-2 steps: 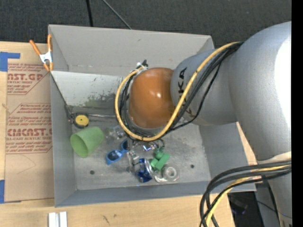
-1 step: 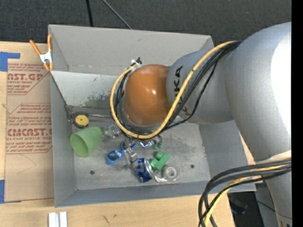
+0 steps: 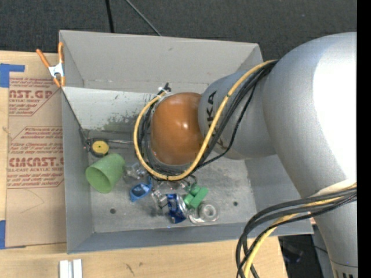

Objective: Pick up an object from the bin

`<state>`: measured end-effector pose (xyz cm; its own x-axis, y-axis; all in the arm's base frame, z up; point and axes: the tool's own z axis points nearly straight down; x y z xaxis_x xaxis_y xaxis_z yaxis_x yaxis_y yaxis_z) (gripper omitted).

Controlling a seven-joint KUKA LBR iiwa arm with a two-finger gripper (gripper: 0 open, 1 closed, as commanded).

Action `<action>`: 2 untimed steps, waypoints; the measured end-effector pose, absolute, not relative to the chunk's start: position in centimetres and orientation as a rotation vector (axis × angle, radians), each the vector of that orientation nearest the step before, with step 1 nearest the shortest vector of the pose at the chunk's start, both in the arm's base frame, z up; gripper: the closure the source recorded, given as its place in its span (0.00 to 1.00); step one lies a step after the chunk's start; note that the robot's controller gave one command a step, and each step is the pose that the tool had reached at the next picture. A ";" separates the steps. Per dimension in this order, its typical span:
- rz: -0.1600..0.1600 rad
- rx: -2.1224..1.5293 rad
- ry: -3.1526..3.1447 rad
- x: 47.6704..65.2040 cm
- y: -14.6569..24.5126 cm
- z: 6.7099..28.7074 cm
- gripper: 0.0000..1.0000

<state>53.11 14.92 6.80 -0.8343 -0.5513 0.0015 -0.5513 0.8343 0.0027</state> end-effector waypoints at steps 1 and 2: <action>-0.006 0.901 -3.008 53.1 14.9 6.8 0.00; -0.007 0.902 -3.007 53.1 15.0 6.8 1.00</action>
Offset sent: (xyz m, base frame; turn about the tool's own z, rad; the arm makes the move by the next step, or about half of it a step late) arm 0.0000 0.0000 0.0000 0.0000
